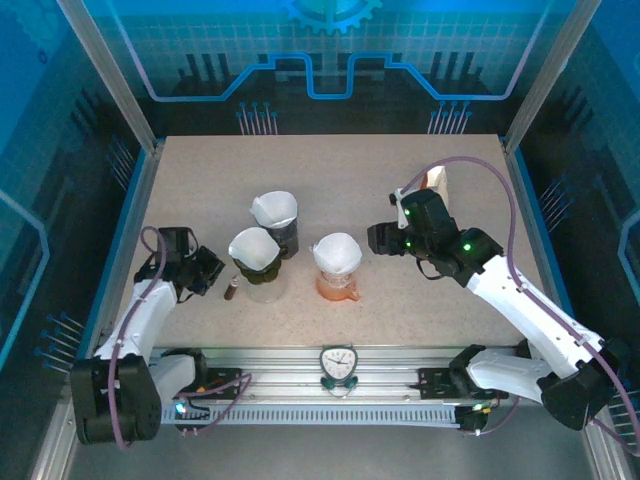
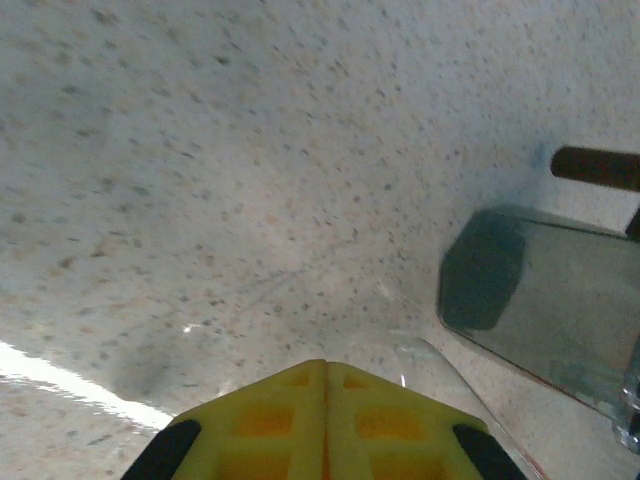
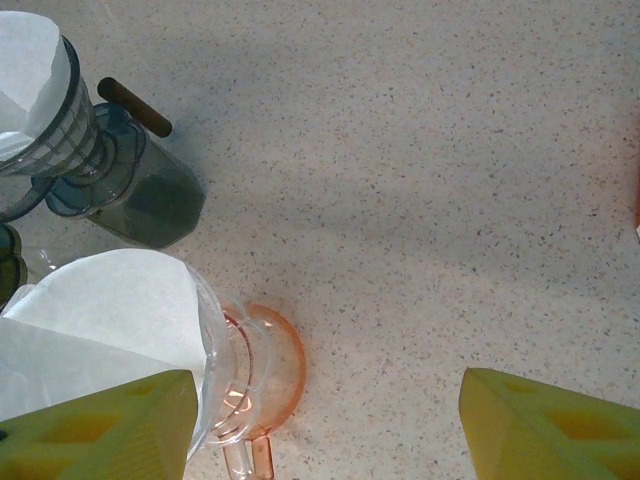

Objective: Place the coffee filter in the dripper

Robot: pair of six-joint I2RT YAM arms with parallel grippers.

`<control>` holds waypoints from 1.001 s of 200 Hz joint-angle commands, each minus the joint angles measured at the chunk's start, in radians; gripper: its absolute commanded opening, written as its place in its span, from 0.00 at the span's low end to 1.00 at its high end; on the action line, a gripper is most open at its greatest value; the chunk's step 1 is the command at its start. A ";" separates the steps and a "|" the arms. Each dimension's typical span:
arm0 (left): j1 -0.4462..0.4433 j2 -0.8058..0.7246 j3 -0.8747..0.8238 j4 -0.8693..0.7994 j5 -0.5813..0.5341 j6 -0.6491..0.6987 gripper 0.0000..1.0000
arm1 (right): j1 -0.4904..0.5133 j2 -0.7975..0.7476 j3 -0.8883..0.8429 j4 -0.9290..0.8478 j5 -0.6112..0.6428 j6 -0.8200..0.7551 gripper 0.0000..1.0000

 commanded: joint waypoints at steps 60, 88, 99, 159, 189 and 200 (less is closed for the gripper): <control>-0.039 0.058 -0.087 0.199 0.128 -0.082 0.08 | -0.020 -0.011 -0.027 0.036 -0.034 0.012 0.71; -0.050 0.066 -0.102 0.235 0.150 -0.093 0.09 | -0.020 -0.010 -0.030 0.036 -0.037 0.015 0.71; -0.056 0.068 -0.106 0.248 0.157 -0.100 0.09 | -0.020 -0.011 -0.031 0.036 -0.039 0.015 0.71; -0.109 0.084 -0.130 0.302 0.173 -0.137 0.07 | -0.020 -0.006 -0.032 0.039 -0.043 0.022 0.71; -0.149 0.077 -0.141 0.313 0.164 -0.163 0.07 | -0.021 -0.004 -0.035 0.039 -0.043 0.024 0.71; -0.165 0.068 -0.145 0.317 0.159 -0.174 0.07 | -0.020 -0.003 -0.035 0.041 -0.042 0.026 0.71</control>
